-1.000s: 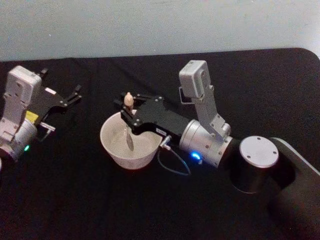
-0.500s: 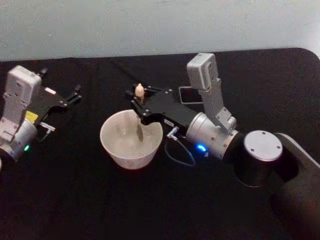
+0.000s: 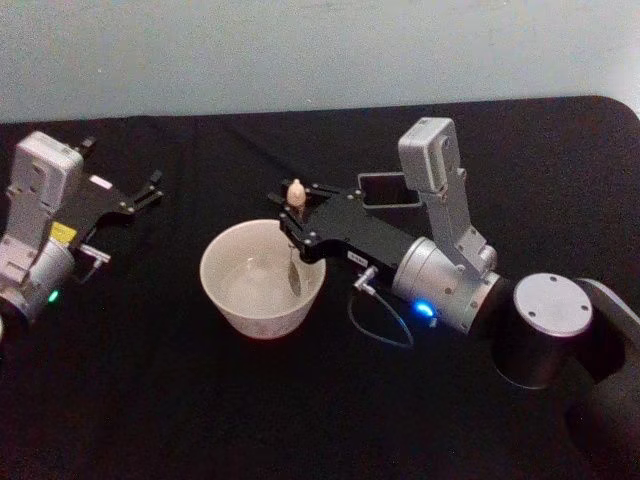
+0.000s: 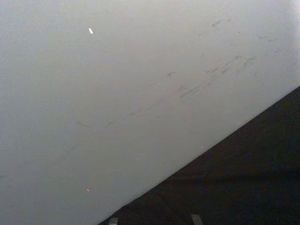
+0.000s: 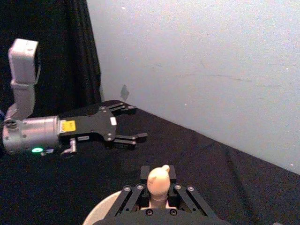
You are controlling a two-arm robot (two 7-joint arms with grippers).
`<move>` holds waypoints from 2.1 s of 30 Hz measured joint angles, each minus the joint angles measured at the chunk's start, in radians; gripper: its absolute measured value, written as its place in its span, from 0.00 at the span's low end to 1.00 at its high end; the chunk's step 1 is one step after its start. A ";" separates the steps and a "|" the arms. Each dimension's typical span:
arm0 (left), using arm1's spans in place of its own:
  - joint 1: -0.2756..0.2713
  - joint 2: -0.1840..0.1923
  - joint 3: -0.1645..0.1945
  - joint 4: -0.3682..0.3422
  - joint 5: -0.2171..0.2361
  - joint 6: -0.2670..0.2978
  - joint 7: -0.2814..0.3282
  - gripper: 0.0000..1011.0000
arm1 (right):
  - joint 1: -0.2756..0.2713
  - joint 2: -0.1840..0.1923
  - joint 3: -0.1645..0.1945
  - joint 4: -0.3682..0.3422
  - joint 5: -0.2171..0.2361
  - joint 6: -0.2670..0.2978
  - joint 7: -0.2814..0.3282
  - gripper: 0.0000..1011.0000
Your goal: Pick up the stirring spoon with one hand, stir inside the cup, then place it back in its original position.
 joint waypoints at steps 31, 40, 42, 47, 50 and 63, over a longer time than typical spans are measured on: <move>0.000 0.000 0.000 0.000 0.000 0.000 0.000 0.99 | 0.029 -0.044 -0.053 0.026 -0.005 0.015 -0.002 0.19; 0.000 0.000 0.000 0.000 0.000 0.000 0.000 0.99 | 0.056 -0.069 -0.043 0.071 -0.018 0.005 -0.023 0.19; 0.000 0.000 0.000 0.000 0.000 0.000 0.000 0.99 | 0.061 -0.073 -0.037 0.080 -0.021 0.002 -0.028 0.19; 0.000 0.000 0.000 0.000 0.000 0.000 0.000 0.99 | 0.062 -0.072 -0.022 0.087 -0.026 -0.002 -0.036 0.19; 0.000 0.000 0.000 0.000 0.000 0.000 0.000 0.99 | 0.057 -0.066 -0.013 0.083 -0.026 -0.002 -0.035 0.19; 0.000 0.000 0.000 0.000 0.000 0.000 0.000 0.99 | -0.003 -0.010 0.004 0.005 0.000 0.018 -0.007 0.19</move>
